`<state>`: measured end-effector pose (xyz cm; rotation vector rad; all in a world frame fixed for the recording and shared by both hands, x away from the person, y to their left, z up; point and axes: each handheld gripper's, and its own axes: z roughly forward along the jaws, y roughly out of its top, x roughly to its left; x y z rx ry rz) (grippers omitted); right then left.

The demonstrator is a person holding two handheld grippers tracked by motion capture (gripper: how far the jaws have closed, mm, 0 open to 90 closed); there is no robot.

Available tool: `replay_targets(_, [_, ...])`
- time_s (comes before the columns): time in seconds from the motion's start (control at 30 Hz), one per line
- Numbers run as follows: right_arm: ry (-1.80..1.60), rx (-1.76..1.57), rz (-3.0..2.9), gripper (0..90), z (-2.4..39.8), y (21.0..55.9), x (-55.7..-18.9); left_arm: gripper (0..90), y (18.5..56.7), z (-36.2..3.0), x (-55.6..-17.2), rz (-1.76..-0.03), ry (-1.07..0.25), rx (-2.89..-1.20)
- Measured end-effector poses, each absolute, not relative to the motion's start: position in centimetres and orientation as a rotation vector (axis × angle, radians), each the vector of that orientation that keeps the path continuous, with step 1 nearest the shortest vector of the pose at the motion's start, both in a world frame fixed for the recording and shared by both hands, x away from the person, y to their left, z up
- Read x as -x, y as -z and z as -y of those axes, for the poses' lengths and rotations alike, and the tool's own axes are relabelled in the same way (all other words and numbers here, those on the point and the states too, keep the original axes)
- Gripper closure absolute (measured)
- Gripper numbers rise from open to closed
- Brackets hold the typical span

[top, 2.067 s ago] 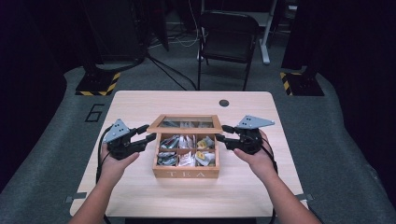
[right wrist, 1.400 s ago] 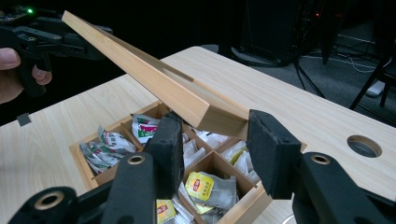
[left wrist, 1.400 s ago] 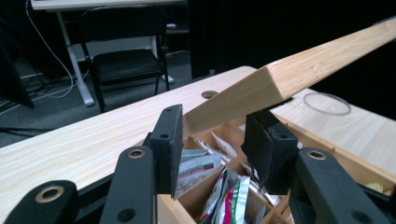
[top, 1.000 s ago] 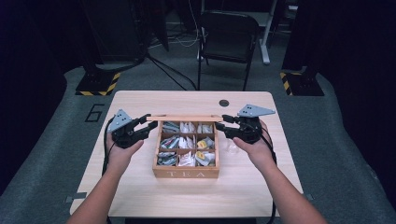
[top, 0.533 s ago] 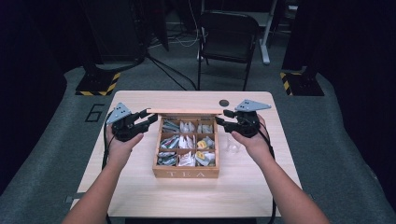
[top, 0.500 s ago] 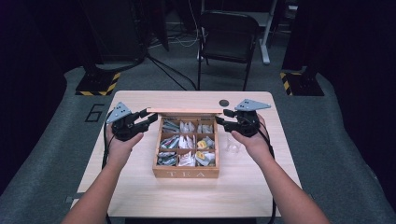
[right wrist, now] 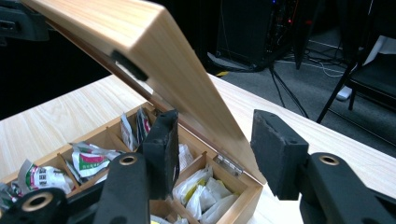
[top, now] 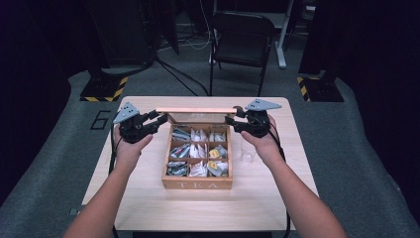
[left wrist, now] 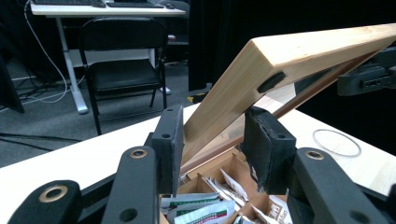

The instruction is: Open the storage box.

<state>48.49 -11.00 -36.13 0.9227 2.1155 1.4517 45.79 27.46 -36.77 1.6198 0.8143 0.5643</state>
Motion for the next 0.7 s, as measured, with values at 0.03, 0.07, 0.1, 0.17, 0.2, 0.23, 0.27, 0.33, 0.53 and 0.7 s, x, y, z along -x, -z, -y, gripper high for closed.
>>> replay_targets(0.03, [-1.454, -0.932, -2.114, 52.3, 11.0, 36.1, -48.6, 58.5, 36.8, -27.5, -45.9, -0.814, -0.563, -1.617])
replay_targets(0.07, [-1.459, -0.933, -2.113, 53.4, 11.0, 36.2, -48.7, 58.5, 36.8, -27.5, -45.9, -0.814, -0.562, -1.616])
replay_targets(0.1, [-1.459, -0.933, -2.113, 53.4, 11.0, 36.2, -48.7, 58.5, 36.8, -27.5, -45.9, -0.814, -0.562, -1.616])
replay_targets(0.17, [-1.468, -0.930, -2.117, 54.4, 11.0, 36.2, -48.9, 58.5, 36.8, -27.5, -46.0, -0.812, -0.563, -1.611])
replay_targets(0.2, [-1.463, -0.928, -2.119, 54.6, 11.0, 36.2, -49.1, 58.4, 36.8, -27.5, -46.0, -0.813, -0.558, -1.609])
replay_targets(0.23, [-1.459, -0.928, -2.119, 54.9, 10.9, 36.2, -49.1, 58.4, 36.7, -27.5, -46.1, -0.817, -0.558, -1.608])
replay_targets(0.27, [-1.458, -0.924, -2.117, 55.3, 10.9, 36.1, -49.1, 58.5, 36.7, -27.5, -46.2, -0.819, -0.559, -1.607])
replay_targets(0.33, [-1.458, -0.908, -2.109, 55.8, 11.0, 36.2, -49.3, 58.5, 36.6, -27.5, -46.4, -0.820, -0.559, -1.607])
replay_targets(0.53, [-1.483, -0.917, -2.089, 56.7, 10.9, 36.2, -49.6, 58.7, 36.4, -27.4, -46.8, -0.808, -0.583, -1.614])
replay_targets(0.7, [-1.479, -0.920, -2.096, 57.3, 10.9, 35.9, -50.0, 58.8, 36.3, -27.2, -47.2, -0.815, -0.595, -1.611])
